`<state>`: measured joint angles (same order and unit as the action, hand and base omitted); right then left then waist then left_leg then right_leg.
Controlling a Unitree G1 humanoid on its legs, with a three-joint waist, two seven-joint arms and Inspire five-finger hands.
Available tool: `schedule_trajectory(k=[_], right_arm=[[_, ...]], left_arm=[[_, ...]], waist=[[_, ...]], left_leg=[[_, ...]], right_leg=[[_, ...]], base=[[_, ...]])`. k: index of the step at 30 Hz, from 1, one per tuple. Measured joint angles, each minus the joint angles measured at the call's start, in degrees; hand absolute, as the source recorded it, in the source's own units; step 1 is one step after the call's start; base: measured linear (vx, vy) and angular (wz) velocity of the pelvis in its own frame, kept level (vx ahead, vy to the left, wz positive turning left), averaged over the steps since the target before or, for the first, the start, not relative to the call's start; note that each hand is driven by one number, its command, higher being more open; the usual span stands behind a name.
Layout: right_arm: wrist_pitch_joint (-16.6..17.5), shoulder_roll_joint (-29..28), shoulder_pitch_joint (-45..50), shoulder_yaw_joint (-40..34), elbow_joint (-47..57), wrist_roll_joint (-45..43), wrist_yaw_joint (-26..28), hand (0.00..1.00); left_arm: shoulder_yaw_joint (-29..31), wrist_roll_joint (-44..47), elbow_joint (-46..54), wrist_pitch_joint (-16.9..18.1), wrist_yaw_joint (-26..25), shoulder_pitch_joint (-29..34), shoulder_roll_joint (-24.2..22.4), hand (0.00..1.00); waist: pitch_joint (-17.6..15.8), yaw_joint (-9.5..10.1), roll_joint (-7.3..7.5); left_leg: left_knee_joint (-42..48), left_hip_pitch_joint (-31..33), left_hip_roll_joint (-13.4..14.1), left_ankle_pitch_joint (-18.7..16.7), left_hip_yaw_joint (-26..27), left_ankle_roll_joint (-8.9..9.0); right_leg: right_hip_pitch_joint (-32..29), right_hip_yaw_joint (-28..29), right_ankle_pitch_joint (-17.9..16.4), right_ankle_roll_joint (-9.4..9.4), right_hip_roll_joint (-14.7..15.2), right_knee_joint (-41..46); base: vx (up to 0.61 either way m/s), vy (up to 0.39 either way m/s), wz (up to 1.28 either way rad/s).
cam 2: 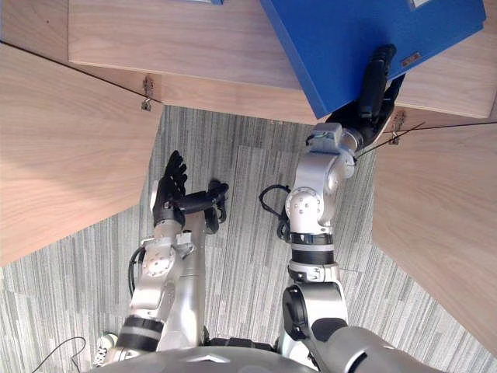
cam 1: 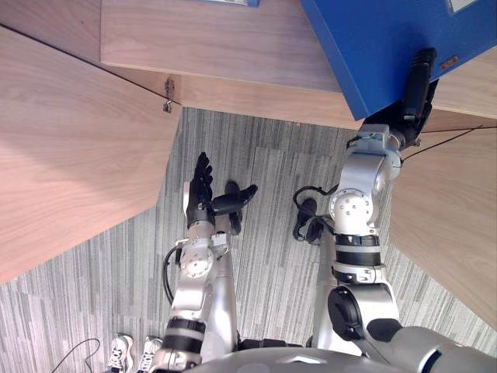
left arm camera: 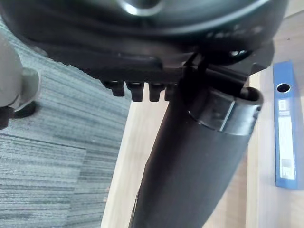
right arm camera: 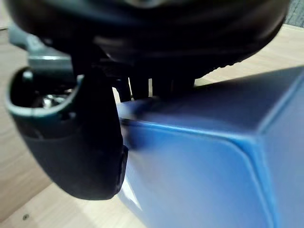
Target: Walk over to the cabinet, pick up the folder, carry it to the office cabinet, place the folder inside the office cabinet, then close the office cabinet door
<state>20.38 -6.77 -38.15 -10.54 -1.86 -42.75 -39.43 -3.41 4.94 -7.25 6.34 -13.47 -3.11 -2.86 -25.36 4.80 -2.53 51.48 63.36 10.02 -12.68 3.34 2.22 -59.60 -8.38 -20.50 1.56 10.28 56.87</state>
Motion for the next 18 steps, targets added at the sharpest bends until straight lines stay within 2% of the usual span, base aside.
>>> schedule_trajectory(k=[5, 7, 8, 15, 18], right_arm=[[1.21, 0.46, -3.66, -8.15, -0.09, 0.08, -6.56, 0.0], [1.46, 0.58, -4.58, -9.12, -0.09, 0.21, -8.12, 0.0], [1.54, 0.68, -5.38, -10.27, -0.09, 0.23, -9.23, 1.0], [1.61, 1.85, -9.94, -10.86, -2.99, -0.18, -11.46, 1.0], [0.9, 5.6, -12.47, -9.97, -6.09, -2.7, -8.38, 1.0]], left_arm=[[-0.24, 2.29, -1.44, -0.09, -0.48, 0.01, 0.09, 1.0], [-0.18, 2.54, -2.13, -0.16, -1.01, 0.1, 0.1, 1.0], [-0.22, 3.09, -2.14, -0.17, -1.12, 0.12, 0.11, 1.0], [-0.66, 3.6, -1.87, -0.12, -0.99, 0.02, 0.19, 1.0], [-0.64, 4.66, -1.83, -0.12, -0.02, 0.07, 0.19, 1.0]], waist=[[0.0, 0.83, 0.01], [0.0, 0.79, 0.01], [0.01, 0.77, 0.01], [0.04, 0.22, 0.06], [0.04, -0.15, 0.06]], left_leg=[[-2.27, -0.36, -0.66, 1.48, -1.15, 0.44], [-2.58, -0.42, -0.66, 1.66, -1.25, 0.59], [-3.03, -0.46, -0.68, 1.91, -1.3, 0.72], [-5.34, -1.09, -0.68, 3.3, -1.86, 1.1], [-6.22, -1.04, -0.53, 3.95, -1.65, 0.76]], right_leg=[[0.87, -1.48, 0.22, -0.36, 0.28, -1.3], [0.92, -1.64, 0.26, -0.44, 0.24, -1.47], [0.92, -1.8, 0.34, -0.57, 0.23, -1.7], [1.78, -2.83, 1.15, -0.91, -0.06, -3.6], [1.77, -2.82, 2.29, -0.77, -0.32, -4.93]], base=[[-0.02, 0.024, 0.14], [-0.01, 0.017, 0.04], [-0.01, 0.021, 0.04], [-0.01, 0.031, 0.03], [-0.02, 0.059, -0.05]])
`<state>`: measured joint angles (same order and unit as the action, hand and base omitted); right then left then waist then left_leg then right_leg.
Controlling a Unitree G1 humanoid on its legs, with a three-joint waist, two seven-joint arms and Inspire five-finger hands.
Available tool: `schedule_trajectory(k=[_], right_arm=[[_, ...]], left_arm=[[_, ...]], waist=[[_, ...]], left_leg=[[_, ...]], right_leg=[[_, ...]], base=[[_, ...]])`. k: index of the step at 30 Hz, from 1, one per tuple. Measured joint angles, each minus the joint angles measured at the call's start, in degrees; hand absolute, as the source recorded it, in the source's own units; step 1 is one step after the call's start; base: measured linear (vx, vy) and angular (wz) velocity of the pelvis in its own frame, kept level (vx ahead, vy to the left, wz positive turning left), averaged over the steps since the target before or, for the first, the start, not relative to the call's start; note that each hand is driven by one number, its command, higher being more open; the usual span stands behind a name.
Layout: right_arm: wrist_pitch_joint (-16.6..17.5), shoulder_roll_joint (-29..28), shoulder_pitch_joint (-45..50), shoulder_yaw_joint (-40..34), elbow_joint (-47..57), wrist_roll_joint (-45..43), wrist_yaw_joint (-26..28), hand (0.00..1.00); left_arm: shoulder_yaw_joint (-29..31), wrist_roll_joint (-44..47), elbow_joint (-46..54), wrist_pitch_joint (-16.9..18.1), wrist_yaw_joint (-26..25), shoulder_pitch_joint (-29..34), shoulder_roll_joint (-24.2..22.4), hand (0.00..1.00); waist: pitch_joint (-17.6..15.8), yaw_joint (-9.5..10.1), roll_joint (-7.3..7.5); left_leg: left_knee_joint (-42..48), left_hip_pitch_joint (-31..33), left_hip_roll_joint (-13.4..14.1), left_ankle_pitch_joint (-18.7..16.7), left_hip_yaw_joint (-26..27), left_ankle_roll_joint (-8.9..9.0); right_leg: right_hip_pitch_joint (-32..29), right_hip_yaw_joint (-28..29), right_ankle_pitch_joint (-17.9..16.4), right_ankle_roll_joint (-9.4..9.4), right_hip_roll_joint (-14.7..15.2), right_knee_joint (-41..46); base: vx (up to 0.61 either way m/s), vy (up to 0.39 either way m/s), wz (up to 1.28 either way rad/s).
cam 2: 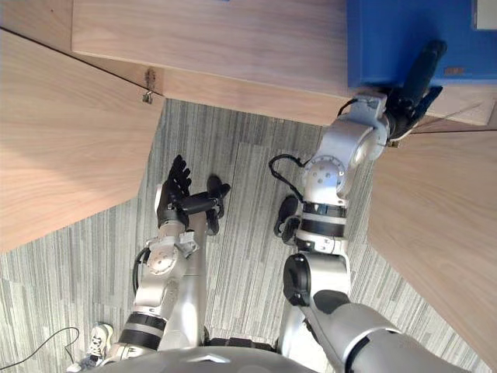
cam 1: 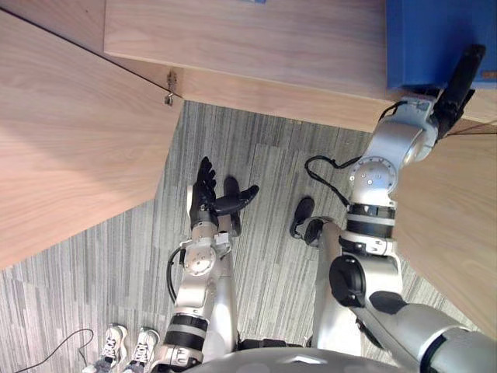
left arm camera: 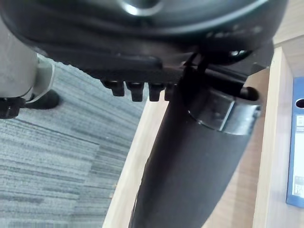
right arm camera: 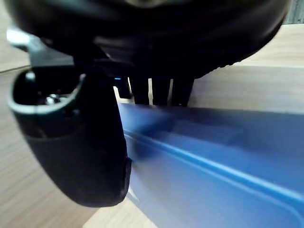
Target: Walk over to the cabinet, pick up the folder, carry it to the office cabinet, place the folder inside the office cabinet, then close the office cabinet door
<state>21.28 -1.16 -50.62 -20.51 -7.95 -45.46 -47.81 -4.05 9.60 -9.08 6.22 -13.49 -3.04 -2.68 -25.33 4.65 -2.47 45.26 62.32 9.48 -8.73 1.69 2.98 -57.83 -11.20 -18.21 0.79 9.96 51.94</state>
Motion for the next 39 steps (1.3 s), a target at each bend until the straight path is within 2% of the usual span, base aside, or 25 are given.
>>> schedule_trajectory(k=[2, 8, 18, 21, 24, 30, 32, 35, 39], right_arm=[[-2.59, 5.45, -1.62, 3.07, -2.53, -1.81, 3.89, 1.0], [-5.37, 11.29, -5.8, 8.35, -4.47, -1.86, 10.5, 1.0], [-7.51, 12.85, -6.93, 10.81, -8.75, -1.82, 15.14, 1.0], [-8.09, 13.21, -6.92, 12.08, -9.34, -1.81, 16.44, 1.0], [-9.07, 15.91, -5.93, 14.07, -9.35, -1.39, 18.54, 1.0], [-11.57, 24.23, 1.18, 20.5, -9.11, 3.15, 26.19, 1.0], [-12.52, 28.57, 3.99, 23.44, -8.9, 3.47, 29.77, 1.0], [-13.38, 35.39, 8.32, 27.21, -7.23, 8.76, 37.07, 1.0], [-13.57, 39.75, 10.79, 29.56, -6.58, 13.38, 43.03, 1.0]], left_arm=[[0.18, 0.12, 0.02, 0.0, 0.59, 0.17, 0.0, 1.0], [0.7, 1.15, 0.02, -0.01, 1.65, 2.1, 0.08, 1.0], [1.04, 1.16, 0.01, -0.02, 2.1, 2.31, 0.15, 1.0], [1.36, 1.18, 0.01, -0.02, 2.1, 2.31, 0.26, 1.0], [1.51, 1.19, 0.01, -0.02, 2.24, 2.29, 0.24, 1.0], [2.94, 1.18, -0.04, 0.0, 2.75, 1.92, 1.3, 1.0], [3.2, 1.18, -0.35, 0.0, 3.29, 1.64, 2.57, 1.0], [3.31, 1.16, -3.28, 0.08, 4.4, 0.5, 5.15, 1.0], [3.36, 1.16, -6.64, 0.26, 5.55, -0.93, 7.25, 1.0]], waist=[[0.0, -0.16, 0.0], [-0.01, -0.6, 0.02], [-0.13, -1.09, 0.24], [-0.27, -1.87, 0.53], [-0.38, -2.1, 0.73], [-0.52, -2.43, 2.17], [-0.62, -2.49, 2.42], [-0.55, -2.98, 2.63], [-0.19, -3.14, 3.99]], left_leg=[[-0.18, 0.29, 0.07, 0.3, 0.18, -0.32], [-0.22, 0.43, 0.21, 0.4, 0.37, -0.44], [-0.77, 0.16, 0.44, 0.48, 0.66, -0.47], [-1.02, 0.0, 0.6, 0.52, 0.83, -0.48], [-1.19, -0.33, 0.85, 0.52, 0.95, -0.48], [-1.87, -1.31, 1.18, 0.52, 1.31, -0.49], [-1.87, -1.31, 1.2, 0.52, 1.27, -0.49], [-2.01, -1.85, 1.24, 0.51, 1.65, -0.5], [-2.02, -2.67, 1.43, 0.18, 2.5, -1.04]], right_leg=[[-0.21, 0.03, 0.68, 0.03, -0.07, -0.59], [-0.21, 0.07, 1.11, 0.14, -0.15, -1.1], [-0.1, 0.09, 1.31, 0.11, -0.3, -1.58], [0.01, 0.14, 1.51, 0.07, -0.44, -1.95], [0.4, 0.15, 1.76, 0.11, -0.68, -2.43], [1.18, 0.32, 2.03, 0.1, -1.11, -3.36], [1.28, 0.24, 2.03, 0.11, -1.15, -3.47], [2.2, -0.02, 2.06, 0.09, -1.09, -3.87], [2.98, 0.05, 2.05, 0.1, -0.87, -4.08]], base=[[-0.04, 0.073, -0.06], [-0.01, 0.04, -0.02], [0.0, 0.006, 0.0], [0.01, 0.024, -0.04], [0.01, 0.027, -0.05], [0.01, 0.009, -0.02], [0.0, 0.0, 0.0], [0.01, 0.023, 0.02], [0.01, 0.041, 0.0]])
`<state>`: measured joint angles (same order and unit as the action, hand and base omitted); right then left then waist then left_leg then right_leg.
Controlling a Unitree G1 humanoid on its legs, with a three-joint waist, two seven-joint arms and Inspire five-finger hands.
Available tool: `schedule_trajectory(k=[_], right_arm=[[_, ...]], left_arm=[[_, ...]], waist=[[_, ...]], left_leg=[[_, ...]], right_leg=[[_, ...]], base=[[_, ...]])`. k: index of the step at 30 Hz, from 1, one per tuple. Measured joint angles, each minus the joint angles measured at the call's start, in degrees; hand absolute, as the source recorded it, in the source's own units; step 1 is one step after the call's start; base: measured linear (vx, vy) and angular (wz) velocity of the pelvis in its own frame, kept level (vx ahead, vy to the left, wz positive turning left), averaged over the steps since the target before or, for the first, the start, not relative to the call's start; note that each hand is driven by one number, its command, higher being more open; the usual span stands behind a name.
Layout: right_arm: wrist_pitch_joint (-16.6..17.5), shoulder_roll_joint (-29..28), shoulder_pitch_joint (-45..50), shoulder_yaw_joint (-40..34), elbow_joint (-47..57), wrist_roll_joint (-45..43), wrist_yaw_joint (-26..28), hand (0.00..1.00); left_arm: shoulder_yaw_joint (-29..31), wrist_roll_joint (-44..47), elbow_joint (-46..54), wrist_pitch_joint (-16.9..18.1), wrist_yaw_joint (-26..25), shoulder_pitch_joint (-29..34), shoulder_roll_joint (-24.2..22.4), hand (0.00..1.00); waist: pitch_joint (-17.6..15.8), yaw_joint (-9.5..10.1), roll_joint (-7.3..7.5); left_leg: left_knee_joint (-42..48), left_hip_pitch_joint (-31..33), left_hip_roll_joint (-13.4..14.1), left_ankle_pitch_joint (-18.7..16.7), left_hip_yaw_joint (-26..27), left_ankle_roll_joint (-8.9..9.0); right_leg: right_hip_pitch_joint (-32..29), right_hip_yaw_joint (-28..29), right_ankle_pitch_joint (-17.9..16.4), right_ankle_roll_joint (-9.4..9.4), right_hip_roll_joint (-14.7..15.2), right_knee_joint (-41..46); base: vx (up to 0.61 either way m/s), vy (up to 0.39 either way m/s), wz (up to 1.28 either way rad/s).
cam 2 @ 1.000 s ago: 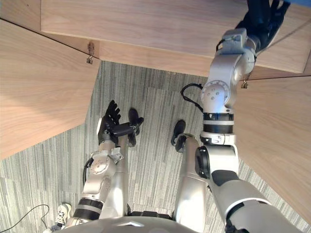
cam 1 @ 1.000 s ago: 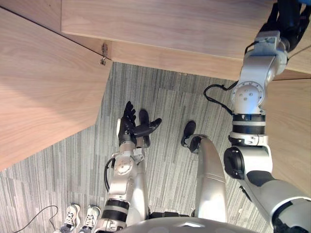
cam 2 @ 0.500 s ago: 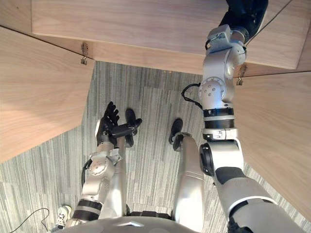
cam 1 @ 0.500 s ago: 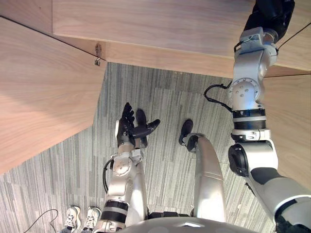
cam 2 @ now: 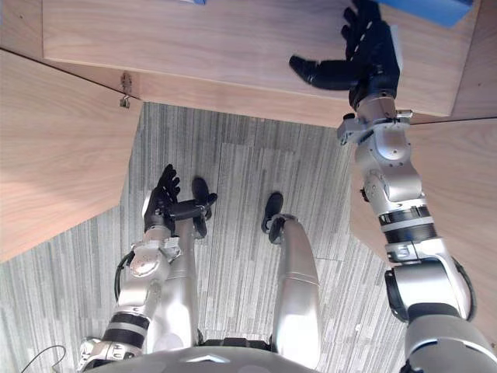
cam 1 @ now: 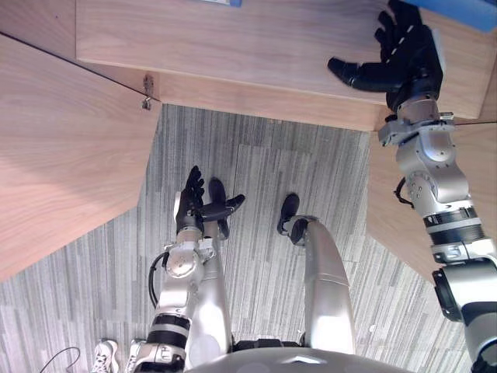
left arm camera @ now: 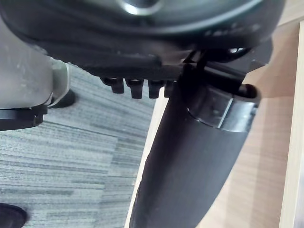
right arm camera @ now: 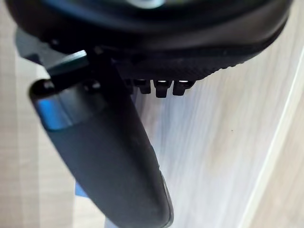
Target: Walk over to the cabinet, pick up the folder, carry it to the office cabinet, place the folder inside the office cabinet, then close the office cabinet door
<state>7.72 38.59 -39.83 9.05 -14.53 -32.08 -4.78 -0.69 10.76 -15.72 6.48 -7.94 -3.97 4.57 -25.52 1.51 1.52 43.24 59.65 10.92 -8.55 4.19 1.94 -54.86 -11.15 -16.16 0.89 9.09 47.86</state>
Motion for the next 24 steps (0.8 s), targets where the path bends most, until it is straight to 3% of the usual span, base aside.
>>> schedule_trajectory(k=[6, 15, 20, 24], right_arm=[[-0.05, 3.0, 0.69, 2.82, -0.07, 2.7, 4.82, 1.0], [0.05, 9.82, 1.46, 8.02, -0.07, -2.95, 12.62, 1.0], [0.16, 10.01, 4.06, 7.82, 1.09, -8.84, 14.4, 1.0], [0.32, 5.54, 8.38, 4.41, 3.75, -11.01, 14.59, 1.0]], left_arm=[[-0.1, 0.07, -2.58, 0.68, 1.8, -0.37, 1.53, 1.0], [-0.14, 1.26, -3.02, 1.72, 5.21, 0.6, 4.16, 1.0], [-0.19, 1.25, -3.02, 1.89, 6.03, 0.87, 4.15, 1.0], [-0.14, 1.24, -2.97, 1.97, 6.01, 1.28, 4.04, 1.0]], waist=[[0.29, 0.11, 0.67], [0.76, 1.25, 1.35], [1.09, 1.72, 1.52], [1.13, 2.12, 1.48]], left_leg=[[0.32, 0.01, -0.21, -0.25, 0.58, -0.44], [0.25, -0.24, -0.29, -0.32, 1.15, -0.65], [0.17, -0.46, -0.31, -0.32, 1.34, -0.66], [0.13, -0.58, -0.32, -0.31, 1.36, -0.67]], right_leg=[[0.05, 0.08, 0.0, 0.01, 0.55, 0.12], [0.05, 0.25, -0.02, 0.04, 0.86, 0.28], [0.11, 0.35, -0.02, 0.04, 0.92, 0.33], [0.21, 0.33, -0.03, 0.05, 0.93, 0.34]], base=[[0.0, 0.044, 0.01], [0.0, 0.012, 0.0], [0.0, 0.0, 0.0], [0.0, 0.0, 0.0]])
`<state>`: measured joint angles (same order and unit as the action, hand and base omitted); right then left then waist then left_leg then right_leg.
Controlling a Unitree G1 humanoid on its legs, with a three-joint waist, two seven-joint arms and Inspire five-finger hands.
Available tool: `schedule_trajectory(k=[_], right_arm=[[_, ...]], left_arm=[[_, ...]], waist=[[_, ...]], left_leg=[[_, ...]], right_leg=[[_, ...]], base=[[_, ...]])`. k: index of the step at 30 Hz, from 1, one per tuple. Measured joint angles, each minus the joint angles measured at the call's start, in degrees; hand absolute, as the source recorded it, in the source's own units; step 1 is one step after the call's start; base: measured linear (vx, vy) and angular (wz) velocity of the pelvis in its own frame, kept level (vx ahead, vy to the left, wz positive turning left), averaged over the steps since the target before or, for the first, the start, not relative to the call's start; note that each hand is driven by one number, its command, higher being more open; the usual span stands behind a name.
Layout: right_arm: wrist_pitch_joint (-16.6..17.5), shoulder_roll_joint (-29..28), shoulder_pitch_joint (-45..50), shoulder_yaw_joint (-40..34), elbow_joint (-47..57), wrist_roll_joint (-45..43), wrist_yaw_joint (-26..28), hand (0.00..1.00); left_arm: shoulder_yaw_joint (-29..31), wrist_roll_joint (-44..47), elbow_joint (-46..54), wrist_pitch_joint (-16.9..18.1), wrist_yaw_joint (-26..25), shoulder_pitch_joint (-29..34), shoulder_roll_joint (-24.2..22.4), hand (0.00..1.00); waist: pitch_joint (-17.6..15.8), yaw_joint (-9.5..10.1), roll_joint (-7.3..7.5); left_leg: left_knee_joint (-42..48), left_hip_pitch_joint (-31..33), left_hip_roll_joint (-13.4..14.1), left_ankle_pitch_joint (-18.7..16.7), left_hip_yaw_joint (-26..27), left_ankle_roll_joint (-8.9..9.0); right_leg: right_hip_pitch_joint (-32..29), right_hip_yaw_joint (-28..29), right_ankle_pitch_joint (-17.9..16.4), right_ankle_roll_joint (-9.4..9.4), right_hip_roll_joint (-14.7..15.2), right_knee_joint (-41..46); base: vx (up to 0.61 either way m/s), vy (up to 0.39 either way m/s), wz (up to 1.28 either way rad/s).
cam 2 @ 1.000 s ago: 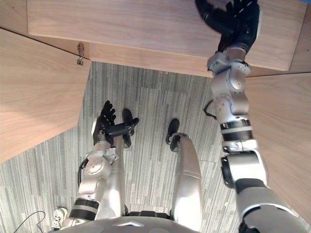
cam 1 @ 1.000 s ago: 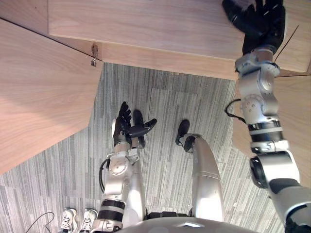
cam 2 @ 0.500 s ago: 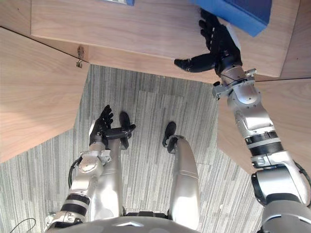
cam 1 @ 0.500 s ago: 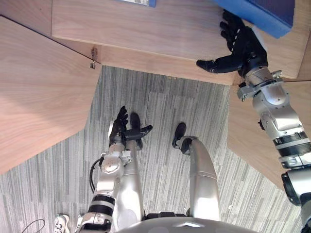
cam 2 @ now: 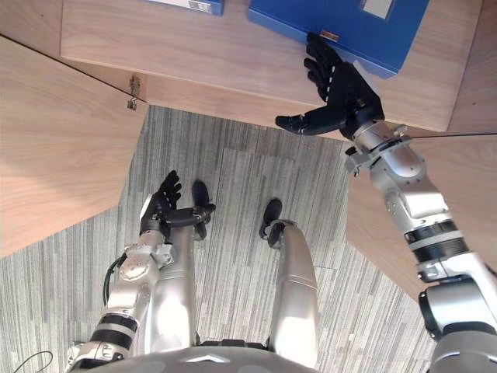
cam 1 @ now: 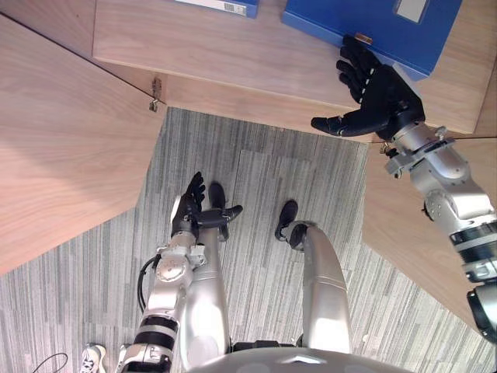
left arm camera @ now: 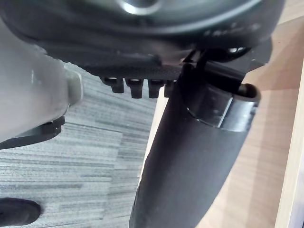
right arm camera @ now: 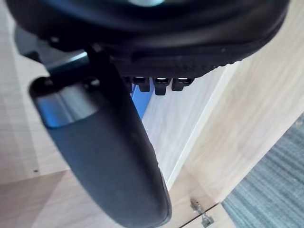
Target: Walk over to the cabinet, pick up the folder, carry it to the office cabinet, place the folder inside the office cabinet, then close the office cabinet door
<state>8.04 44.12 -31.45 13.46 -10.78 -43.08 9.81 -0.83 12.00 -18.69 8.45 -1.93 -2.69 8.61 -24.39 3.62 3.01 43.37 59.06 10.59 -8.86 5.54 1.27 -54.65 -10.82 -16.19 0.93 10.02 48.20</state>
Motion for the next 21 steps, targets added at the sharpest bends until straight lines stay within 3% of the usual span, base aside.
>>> schedule_trajectory(k=[6, 9, 13, 14, 17, 21], right_arm=[[-0.32, -10.35, 4.9, -7.91, 6.35, -2.77, 0.26, 1.0], [0.4, -16.73, 7.27, -14.06, 14.35, -4.3, -0.89, 1.0], [5.98, -22.99, 7.55, -19.32, 21.59, -0.22, -6.34, 1.0], [6.81, -23.67, 7.51, -20.0, 22.36, 3.5, -8.53, 0.0], [7.14, -23.99, 7.59, -20.12, 22.51, 9.45, -11.55, 0.0], [6.6, -24.32, 7.74, -17.84, 22.47, 24.83, -15.93, 0.0]], left_arm=[[1.17, -0.01, 1.07, 0.0, -0.12, 0.38, -2.3, 1.0], [2.39, -0.01, 1.78, 0.01, -0.53, 0.37, -4.22, 1.0], [2.53, -0.08, 3.21, -0.01, -1.23, 0.38, -5.71, 1.0], [2.82, -0.09, 3.43, -0.01, -1.5, 0.11, -6.16, 1.0], [3.94, -0.11, 3.48, -0.01, -1.86, -0.31, -7.32, 1.0], [4.07, -0.51, 3.47, -0.02, -2.94, -0.56, -7.74, 1.0]], waist=[[0.17, 1.03, -0.33], [0.42, 1.26, -0.79], [0.89, 1.47, -1.66], [1.0, 1.45, -1.82], [1.2, 1.47, -2.19], [1.32, 1.34, -2.4]], left_leg=[[0.45, 0.06, -0.06, -0.26, 0.02, -0.15], [1.05, 0.09, -0.07, -0.7, -0.02, -0.49], [1.77, 0.07, -0.28, -1.19, 0.18, -0.78], [1.81, 0.07, -0.36, -1.2, 0.23, -0.78], [1.81, 0.04, -0.43, -1.24, 0.34, -0.74], [1.81, -0.01, -0.34, -1.36, 0.48, -0.55]], right_leg=[[0.26, -0.19, -0.04, 0.03, 0.16, 0.01], [0.66, -0.31, -0.15, 0.21, 0.27, 0.02], [0.91, -0.16, -0.24, 0.36, 0.62, 0.15], [0.92, -0.16, -0.26, 0.4, 0.75, 0.21], [0.89, -0.09, -0.27, 0.42, 0.87, 0.27], [0.8, 0.05, -0.28, 0.43, 0.82, 0.29]], base=[[0.0, 0.023, 0.01], [0.0, 0.0, 0.0], [0.0, 0.042, 0.0], [0.0, 0.05, 0.01], [0.0, 0.0, 0.0], [0.0, 0.0, 0.0]])
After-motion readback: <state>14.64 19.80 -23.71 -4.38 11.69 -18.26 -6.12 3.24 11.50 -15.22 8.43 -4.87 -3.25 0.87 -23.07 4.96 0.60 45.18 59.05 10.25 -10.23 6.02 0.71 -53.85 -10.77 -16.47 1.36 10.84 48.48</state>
